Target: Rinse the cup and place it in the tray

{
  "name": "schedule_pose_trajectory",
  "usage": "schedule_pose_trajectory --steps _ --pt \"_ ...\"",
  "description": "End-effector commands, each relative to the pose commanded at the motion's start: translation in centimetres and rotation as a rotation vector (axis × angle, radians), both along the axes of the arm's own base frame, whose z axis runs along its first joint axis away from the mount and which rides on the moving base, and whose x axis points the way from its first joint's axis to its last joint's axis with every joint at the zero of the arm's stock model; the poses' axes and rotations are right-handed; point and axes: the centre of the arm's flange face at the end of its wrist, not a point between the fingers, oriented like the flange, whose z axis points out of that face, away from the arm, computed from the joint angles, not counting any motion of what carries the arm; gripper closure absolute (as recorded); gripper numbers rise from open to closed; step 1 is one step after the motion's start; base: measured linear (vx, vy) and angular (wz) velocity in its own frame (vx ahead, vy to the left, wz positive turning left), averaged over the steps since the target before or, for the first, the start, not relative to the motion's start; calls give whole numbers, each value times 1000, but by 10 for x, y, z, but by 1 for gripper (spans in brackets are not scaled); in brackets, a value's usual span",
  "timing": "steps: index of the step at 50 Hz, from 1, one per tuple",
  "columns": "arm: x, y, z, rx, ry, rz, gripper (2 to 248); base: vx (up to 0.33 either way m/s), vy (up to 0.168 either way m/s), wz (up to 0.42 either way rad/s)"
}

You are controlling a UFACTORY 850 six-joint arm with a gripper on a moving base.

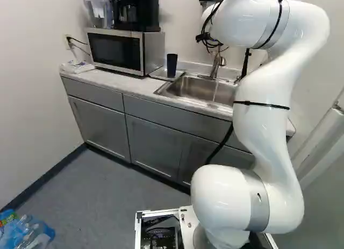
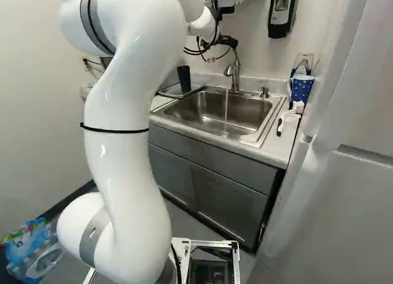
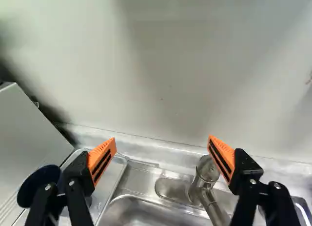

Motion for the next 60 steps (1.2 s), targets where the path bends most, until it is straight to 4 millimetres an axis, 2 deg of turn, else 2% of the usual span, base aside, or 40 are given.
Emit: schedule_pose_trajectory --steps 24,52,60 --pt "-27 7 1 12 44 3 3 0 0 0" --pt "-27 8 3 6 23 2 3 0 0 0" --pt "-31 15 6 0 3 9 3 0 0 0"
